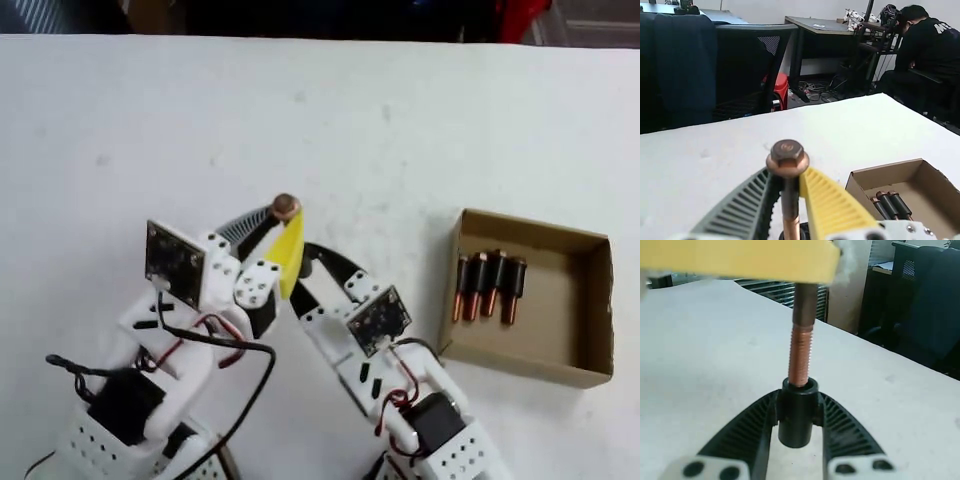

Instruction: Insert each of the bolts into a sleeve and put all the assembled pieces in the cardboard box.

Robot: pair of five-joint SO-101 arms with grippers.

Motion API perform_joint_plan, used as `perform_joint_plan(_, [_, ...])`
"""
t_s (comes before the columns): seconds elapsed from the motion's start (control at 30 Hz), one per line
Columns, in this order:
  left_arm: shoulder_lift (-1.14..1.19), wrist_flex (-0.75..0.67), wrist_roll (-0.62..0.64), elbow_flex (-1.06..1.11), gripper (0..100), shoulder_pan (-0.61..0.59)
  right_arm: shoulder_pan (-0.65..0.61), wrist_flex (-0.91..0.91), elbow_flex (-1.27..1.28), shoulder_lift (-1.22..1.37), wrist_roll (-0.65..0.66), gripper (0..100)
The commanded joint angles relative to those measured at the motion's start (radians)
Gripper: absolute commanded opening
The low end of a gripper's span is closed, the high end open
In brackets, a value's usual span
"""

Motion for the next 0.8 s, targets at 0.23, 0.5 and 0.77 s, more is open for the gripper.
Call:
perform_joint_plan(0.23, [-0.016, -0.006, 0.006, 0.087, 2, 0.018, -0.001, 0.008, 0.009, -0.012, 0.014, 1.7])
perform_joint_plan(0.5, [-0.018, 0.043, 0.005, 0.123, 2, 0.019, 0.001, 0.008, 0.009, -0.010, 0.015, 1.7])
perform_joint_plan(0.77, [-0.018, 0.071, 0.003, 0.124, 2, 0.013, 0.001, 0.010, 0.009, -0.010, 0.020, 1.7])
